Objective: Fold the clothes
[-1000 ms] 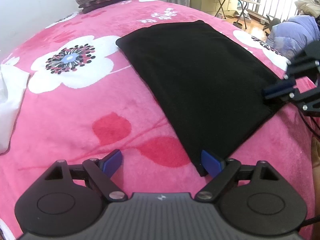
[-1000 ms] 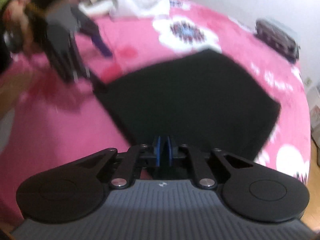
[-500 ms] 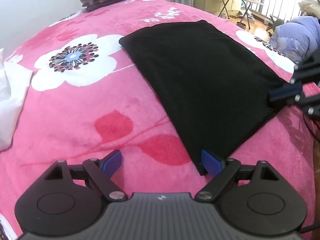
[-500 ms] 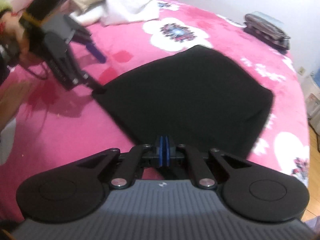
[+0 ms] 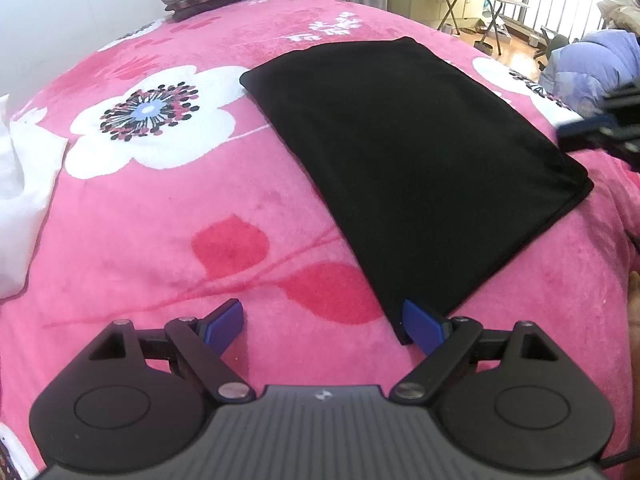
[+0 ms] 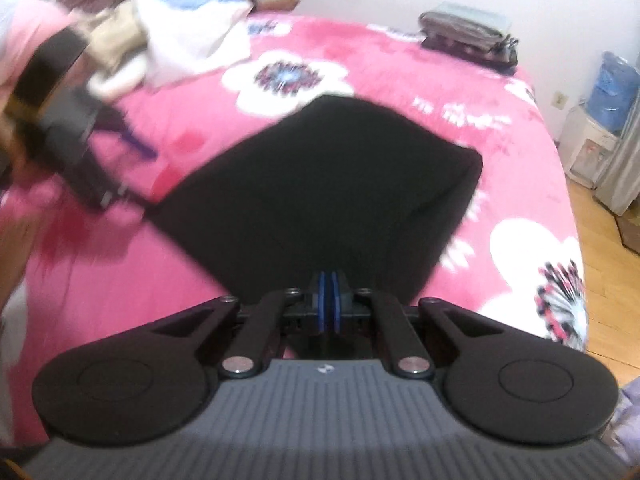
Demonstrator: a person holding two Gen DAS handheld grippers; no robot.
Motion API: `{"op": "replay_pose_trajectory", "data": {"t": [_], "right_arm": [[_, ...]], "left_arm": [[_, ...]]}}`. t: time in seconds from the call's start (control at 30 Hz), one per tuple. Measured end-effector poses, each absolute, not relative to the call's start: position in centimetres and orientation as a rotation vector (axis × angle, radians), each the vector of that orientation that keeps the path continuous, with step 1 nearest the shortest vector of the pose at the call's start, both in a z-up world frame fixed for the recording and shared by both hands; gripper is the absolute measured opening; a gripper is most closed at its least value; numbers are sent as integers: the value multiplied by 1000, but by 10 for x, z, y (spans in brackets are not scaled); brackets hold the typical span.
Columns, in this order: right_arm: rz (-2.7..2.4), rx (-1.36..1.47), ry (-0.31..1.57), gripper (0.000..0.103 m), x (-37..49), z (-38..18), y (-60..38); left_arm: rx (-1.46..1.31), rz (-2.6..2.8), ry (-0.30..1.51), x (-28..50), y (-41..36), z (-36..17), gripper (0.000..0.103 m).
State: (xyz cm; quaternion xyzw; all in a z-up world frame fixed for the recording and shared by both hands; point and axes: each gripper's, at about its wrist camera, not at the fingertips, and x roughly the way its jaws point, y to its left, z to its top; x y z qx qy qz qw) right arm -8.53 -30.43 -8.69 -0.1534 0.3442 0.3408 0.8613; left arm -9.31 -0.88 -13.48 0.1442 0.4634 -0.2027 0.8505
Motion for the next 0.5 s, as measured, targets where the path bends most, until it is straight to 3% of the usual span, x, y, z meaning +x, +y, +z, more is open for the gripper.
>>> {"op": "replay_pose_trajectory", "data": {"t": [0.13,0.33,0.37,0.5], "right_arm": [[705,-280,725,4,-64,-105,-286],[544,-36,788,0,-57,-119,-343],[509,-5,797,4,-58,-120,-353],[429,88,802,5,-59,-119,-379]], "left_arm": [[296,-408,980,-94,-8,-134,88],[274,-404,986,-92,-6,-136,90],[268,-403,990,-90,-5,-136,90],[247,-389,1005,-85,-4,-135,90]]}}
